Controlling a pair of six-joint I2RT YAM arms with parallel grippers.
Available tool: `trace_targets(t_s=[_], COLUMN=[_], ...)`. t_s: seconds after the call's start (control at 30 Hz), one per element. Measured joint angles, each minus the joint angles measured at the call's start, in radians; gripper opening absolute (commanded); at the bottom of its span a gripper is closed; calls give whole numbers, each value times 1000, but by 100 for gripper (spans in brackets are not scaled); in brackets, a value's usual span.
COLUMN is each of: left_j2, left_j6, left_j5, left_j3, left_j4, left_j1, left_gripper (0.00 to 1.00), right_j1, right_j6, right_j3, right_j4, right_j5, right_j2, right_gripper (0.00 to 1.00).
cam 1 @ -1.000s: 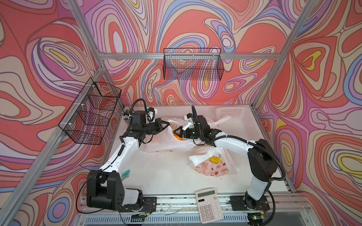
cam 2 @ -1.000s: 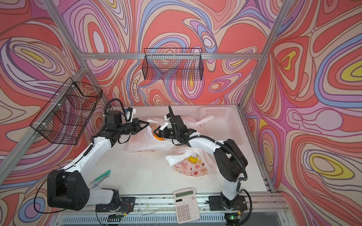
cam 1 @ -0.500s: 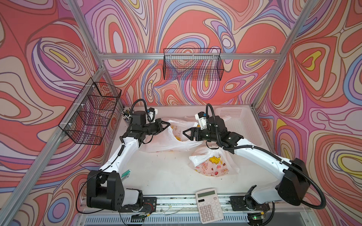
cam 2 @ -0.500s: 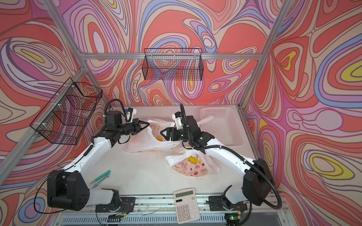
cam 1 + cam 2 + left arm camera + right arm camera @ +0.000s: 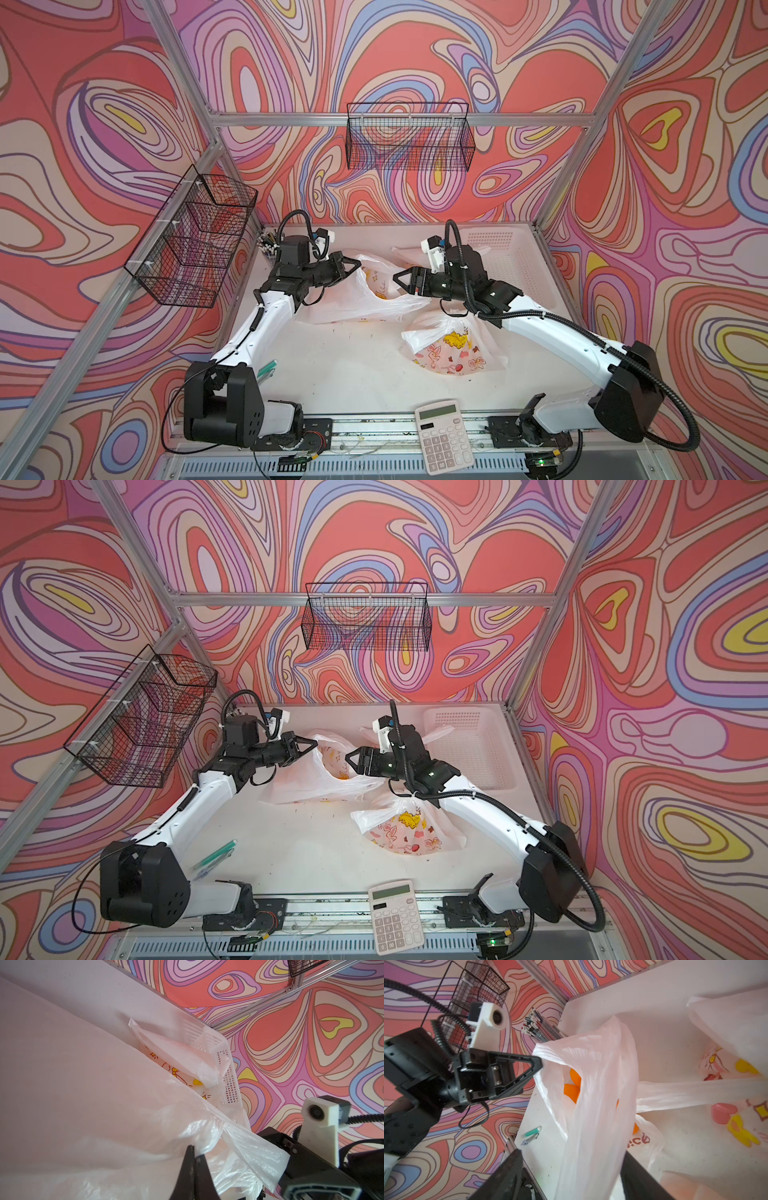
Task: Place the oranges into plastic bags & tie knots
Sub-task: Adjust the plastic bag at the center of the board.
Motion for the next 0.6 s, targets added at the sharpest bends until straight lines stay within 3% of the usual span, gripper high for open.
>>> trace_targets(t_s=[0.1,0.13,0.2,0.3,0.43,0.6], left_j2=[0,0,0,-11,-60,-146], left_j6=[11,15,33,76,198,410], left_j5=[0,0,-1,-16,-80,-172], left_j3=[0,0,0,2,36,96], left_j4=[0,0,0,-13,-83,-156], left_j1=[0,0,0,-8,-71,-248], left_gripper=[1,8,28,44,55,60], right_j1=[-12,-19,-42,-86,-173,-259], right_j6=[-4,-6,-10,-12,-20,-27], right_j3=[5,6,8,8,9,29], right_j4=[-16,-17,-16,-16,-7,7], right_j5=[40,44,47,40,5,-40], right_j2=[10,10,10,10,16,70], right_gripper=[12,0,0,0,0,0])
